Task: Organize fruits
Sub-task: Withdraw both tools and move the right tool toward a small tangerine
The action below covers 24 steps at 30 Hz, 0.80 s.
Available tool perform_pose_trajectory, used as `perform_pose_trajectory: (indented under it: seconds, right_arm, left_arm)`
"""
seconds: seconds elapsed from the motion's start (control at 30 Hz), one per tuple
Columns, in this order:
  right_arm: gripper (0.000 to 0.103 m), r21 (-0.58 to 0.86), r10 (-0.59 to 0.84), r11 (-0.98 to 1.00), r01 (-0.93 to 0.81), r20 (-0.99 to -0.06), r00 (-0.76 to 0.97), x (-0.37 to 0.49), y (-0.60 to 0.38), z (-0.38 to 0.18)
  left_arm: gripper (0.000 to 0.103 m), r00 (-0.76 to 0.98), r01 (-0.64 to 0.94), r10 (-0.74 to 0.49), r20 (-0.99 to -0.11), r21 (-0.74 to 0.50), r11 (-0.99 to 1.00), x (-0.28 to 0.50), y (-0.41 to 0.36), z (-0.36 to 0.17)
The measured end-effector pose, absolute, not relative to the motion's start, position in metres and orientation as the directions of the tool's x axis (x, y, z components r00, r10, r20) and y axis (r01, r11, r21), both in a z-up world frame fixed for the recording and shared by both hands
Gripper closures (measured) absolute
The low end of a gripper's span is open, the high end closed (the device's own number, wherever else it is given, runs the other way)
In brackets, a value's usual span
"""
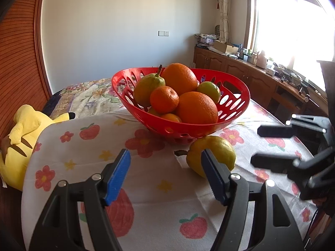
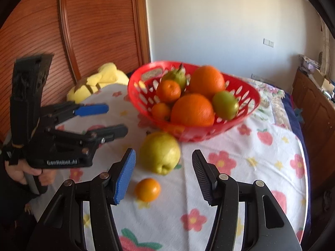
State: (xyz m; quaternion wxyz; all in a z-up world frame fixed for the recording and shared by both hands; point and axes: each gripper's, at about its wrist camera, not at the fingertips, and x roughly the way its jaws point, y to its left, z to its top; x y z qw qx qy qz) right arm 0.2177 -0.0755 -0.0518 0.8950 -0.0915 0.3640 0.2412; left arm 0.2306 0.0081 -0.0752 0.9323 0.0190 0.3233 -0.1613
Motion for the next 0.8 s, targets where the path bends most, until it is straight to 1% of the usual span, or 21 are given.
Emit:
perform_pose_trajectory:
  seconds: [0.07, 0.23, 0.4, 0.67, 0.8]
  right_arm:
    - [0.046, 0.014, 0.358, 0.867, -0.498, -0.712, 0.604, 0.215, -0.075, -0.061]
    - [0.051, 0.029, 0.347, 0.87, -0.492, -0.746, 0.569, 0.213, -0.071, -0.081]
    - [0.053, 0.042, 0.35, 0.867, -0.496, -0.761, 0.547, 0.212, -0.066, -0.092]
    - [0.055, 0.056, 0.349, 0.866, -0.498, -0.78, 0.519, 0.213, -0.06, -0.104]
    - [0.06, 0.059, 0.343, 0.867, -0.494, -0.79, 0.509, 0.214, -0.058, -0.11]
  left_arm:
    - [0.033, 0.74, 0.312, -0.292, -0.606, -0.075, 0.947, 0.231, 0.009, -0.078]
    - [0.033, 0.747, 0.295, -0.289, -0.598, -0.09, 0.951, 0.232, 0.014, -0.084]
    - [0.033, 0.745, 0.292, -0.287, -0.602, -0.092, 0.952, 0.232, 0.015, -0.09]
    - [0.033, 0.745, 0.299, -0.279, -0.605, -0.071, 0.952, 0.232, 0.012, -0.092]
    - [0.033, 0.744, 0.302, -0.28, -0.607, -0.069, 0.951, 0.231, 0.011, -0.092]
